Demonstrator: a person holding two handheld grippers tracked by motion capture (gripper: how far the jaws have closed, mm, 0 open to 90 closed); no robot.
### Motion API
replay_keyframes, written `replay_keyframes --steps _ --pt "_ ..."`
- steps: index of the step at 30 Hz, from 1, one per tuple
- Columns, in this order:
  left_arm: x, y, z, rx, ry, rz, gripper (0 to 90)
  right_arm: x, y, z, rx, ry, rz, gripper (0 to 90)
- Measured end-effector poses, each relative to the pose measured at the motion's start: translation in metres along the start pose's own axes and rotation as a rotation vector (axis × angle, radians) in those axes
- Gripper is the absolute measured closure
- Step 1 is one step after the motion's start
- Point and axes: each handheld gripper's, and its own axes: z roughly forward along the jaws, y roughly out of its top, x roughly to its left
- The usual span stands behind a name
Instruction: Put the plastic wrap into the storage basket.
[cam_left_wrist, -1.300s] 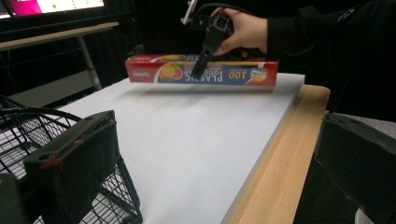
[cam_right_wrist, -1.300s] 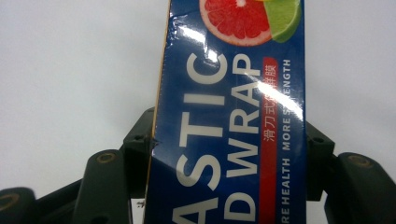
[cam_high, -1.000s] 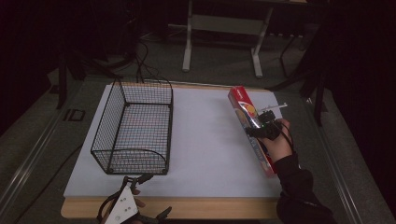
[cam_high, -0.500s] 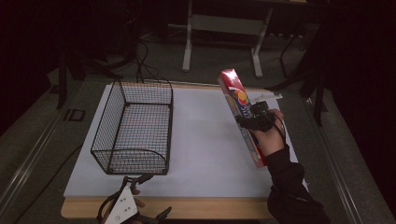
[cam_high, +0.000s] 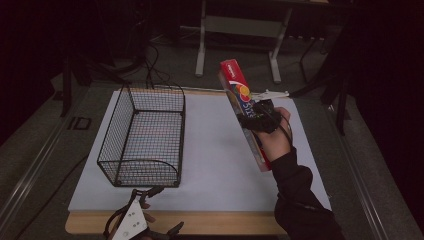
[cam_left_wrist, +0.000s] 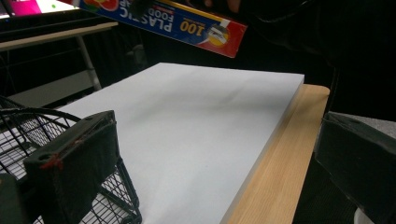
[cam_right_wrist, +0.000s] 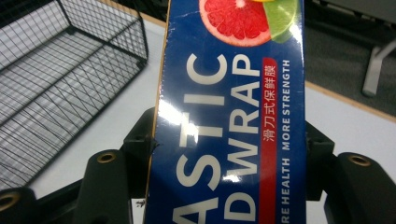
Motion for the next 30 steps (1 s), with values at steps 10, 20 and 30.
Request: replay_keyframes --steps 10,20,30 --pt "0.000 0.000 0.000 -0.003 -0.001 -0.003 0.1 0.029 0.023 0.004 -0.035 0.042 -0.029 39.5" --pt "-0.001 0.000 0.000 -0.001 -0.006 0.003 0.1 0.053 0.040 0.008 -0.073 0.069 -0.064 39.6" --pt "-0.001 0.000 -0.002 -0.003 -0.006 0.004 0.1 0.079 0.060 0.015 -0.090 0.106 -0.100 39.6"
